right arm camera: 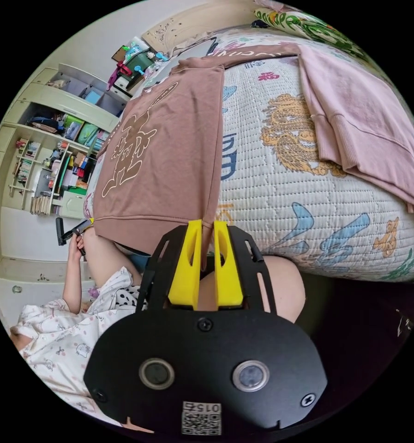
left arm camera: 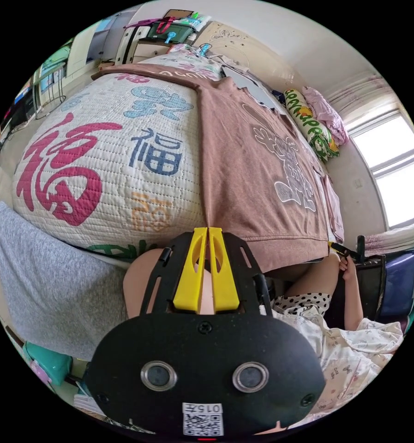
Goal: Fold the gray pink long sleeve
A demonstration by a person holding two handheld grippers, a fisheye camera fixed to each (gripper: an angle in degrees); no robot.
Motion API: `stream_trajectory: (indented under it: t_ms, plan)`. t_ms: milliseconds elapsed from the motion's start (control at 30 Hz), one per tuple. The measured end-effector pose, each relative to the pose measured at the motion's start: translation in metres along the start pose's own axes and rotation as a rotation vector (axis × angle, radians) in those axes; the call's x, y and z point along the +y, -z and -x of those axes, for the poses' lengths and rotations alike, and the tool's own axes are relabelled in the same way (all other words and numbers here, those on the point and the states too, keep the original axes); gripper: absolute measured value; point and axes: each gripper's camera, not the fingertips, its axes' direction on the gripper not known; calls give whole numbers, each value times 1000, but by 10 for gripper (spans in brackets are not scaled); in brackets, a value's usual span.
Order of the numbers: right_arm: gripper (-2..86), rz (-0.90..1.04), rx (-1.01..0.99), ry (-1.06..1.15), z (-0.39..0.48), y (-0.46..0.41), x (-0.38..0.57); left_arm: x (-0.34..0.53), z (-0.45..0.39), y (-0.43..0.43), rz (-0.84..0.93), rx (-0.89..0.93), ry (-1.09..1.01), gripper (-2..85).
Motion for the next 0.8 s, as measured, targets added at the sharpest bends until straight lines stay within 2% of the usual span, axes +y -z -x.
stream_trajectory:
  t_ms: [167, 233, 367, 500, 600, 667, 800]
  plan:
    - [28, 11, 96, 17, -2, -13, 9, -8, -43, 4, 27, -204, -142, -8]
    - [14, 33, 166, 16, -5, -21, 13, -12, -50, 2, 37, -232, -162, -8]
    - [3, 40, 172, 43, -9, -37, 21, -21, -54, -2, 50, -225, -142, -7]
    - [3, 23, 58, 57, -24, -42, 28, -34, -67, -10, 91, -265, -170, -6]
    - [10, -83, -68, 20, -45, -34, 39, -41, -68, -10, 102, -262, -165, -6]
    - [32, -167, -122, -6, -58, -31, 49, -43, -63, -7, 93, -234, -144, -6]
    - [77, -160, -177, -17, -68, -48, 49, -48, -56, -2, 88, -196, -119, -5]
